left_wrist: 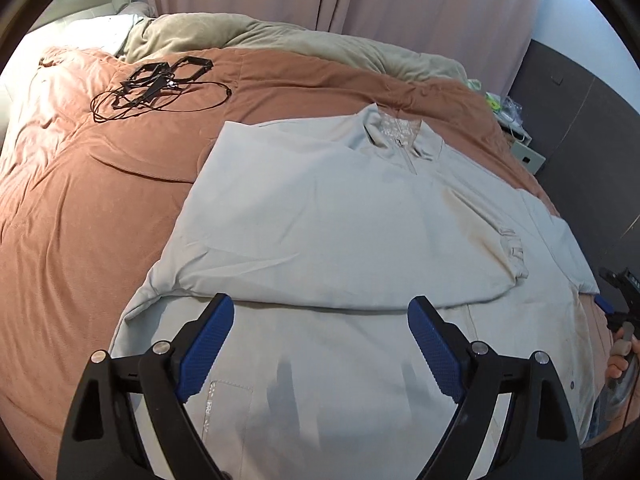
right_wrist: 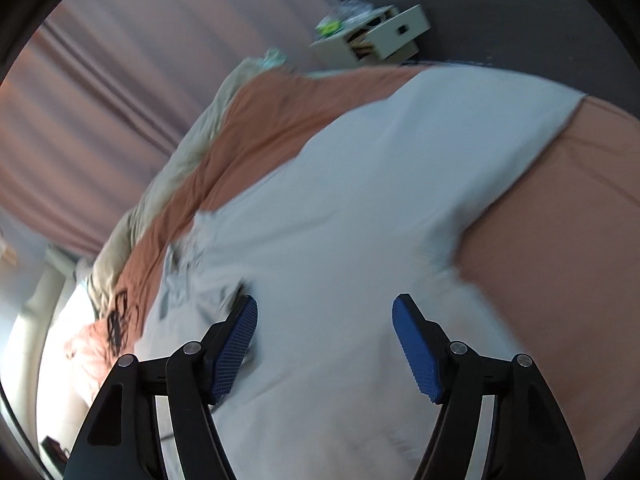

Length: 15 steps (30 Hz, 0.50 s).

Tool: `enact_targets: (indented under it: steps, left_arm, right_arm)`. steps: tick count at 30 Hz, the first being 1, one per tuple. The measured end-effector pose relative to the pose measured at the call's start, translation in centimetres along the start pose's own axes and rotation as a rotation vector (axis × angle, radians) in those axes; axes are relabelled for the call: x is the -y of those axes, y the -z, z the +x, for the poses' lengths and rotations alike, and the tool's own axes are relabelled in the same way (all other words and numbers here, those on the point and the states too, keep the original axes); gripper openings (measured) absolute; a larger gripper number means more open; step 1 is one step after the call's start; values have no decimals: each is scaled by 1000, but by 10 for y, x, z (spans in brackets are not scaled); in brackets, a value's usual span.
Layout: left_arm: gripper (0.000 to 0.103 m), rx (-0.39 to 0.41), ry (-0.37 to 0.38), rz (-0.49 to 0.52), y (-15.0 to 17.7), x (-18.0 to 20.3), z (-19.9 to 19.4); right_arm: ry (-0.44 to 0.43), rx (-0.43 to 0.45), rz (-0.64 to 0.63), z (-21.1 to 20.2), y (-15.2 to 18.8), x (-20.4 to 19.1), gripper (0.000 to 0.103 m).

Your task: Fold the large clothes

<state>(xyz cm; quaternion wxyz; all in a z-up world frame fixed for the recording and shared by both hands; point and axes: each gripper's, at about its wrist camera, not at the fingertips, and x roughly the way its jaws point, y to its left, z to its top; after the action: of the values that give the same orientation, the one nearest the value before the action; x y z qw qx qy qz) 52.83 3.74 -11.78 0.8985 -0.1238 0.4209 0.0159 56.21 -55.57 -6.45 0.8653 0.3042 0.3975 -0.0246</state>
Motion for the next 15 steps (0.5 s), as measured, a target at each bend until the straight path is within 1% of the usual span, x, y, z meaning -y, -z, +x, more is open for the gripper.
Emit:
enact_targets:
  steps: [3, 6, 8, 10, 12, 15]
  left_arm:
    - [90, 23, -31, 25, 5, 0, 1]
    - [90, 27, -39, 32, 7, -1, 2]
    - [90, 26, -37, 30, 8, -1, 3]
    - [90, 29, -55, 50, 10, 1, 5]
    - [90, 15, -75, 66, 13, 1, 9]
    - [90, -2, -89, 69, 17, -2, 16]
  right_arm:
    - [18, 15, 31, -10, -24, 33, 70]
    - [83, 26, 20, -19, -51, 64, 69]
    - [109, 37, 5, -23, -66, 82, 68]
    - [148, 44, 2, -25, -80, 105, 66]
    - [167, 45, 19, -22, -92, 127, 56]
    - [181, 30, 61, -9, -101, 156, 48]
